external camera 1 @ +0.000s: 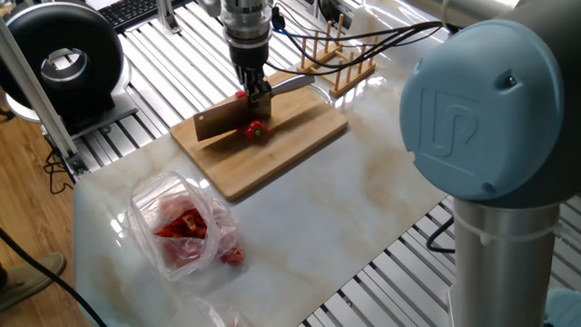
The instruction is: Chop the chili peppers
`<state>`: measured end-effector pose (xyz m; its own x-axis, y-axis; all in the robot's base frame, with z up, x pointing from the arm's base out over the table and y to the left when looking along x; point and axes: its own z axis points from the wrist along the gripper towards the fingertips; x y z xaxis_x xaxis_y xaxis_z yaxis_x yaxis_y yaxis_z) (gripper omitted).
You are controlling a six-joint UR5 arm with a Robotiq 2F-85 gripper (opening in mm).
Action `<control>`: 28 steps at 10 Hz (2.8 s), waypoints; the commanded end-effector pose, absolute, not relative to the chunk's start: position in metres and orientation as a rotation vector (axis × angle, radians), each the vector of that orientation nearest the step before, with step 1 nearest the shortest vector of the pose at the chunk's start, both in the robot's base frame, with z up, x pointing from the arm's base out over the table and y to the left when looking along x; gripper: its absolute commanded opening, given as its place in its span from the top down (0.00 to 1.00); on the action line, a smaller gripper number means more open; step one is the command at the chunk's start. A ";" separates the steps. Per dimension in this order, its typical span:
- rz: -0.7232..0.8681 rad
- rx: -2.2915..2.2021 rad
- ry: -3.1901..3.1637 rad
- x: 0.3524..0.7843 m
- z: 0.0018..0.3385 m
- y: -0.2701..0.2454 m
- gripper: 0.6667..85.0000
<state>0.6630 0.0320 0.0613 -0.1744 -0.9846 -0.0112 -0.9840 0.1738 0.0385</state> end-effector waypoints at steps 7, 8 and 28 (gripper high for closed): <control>0.063 1.956 -2.366 0.667 0.062 0.010 0.99; 0.059 1.970 -2.357 0.666 0.062 0.006 0.99; -0.042 2.114 -2.378 0.678 0.069 0.027 0.99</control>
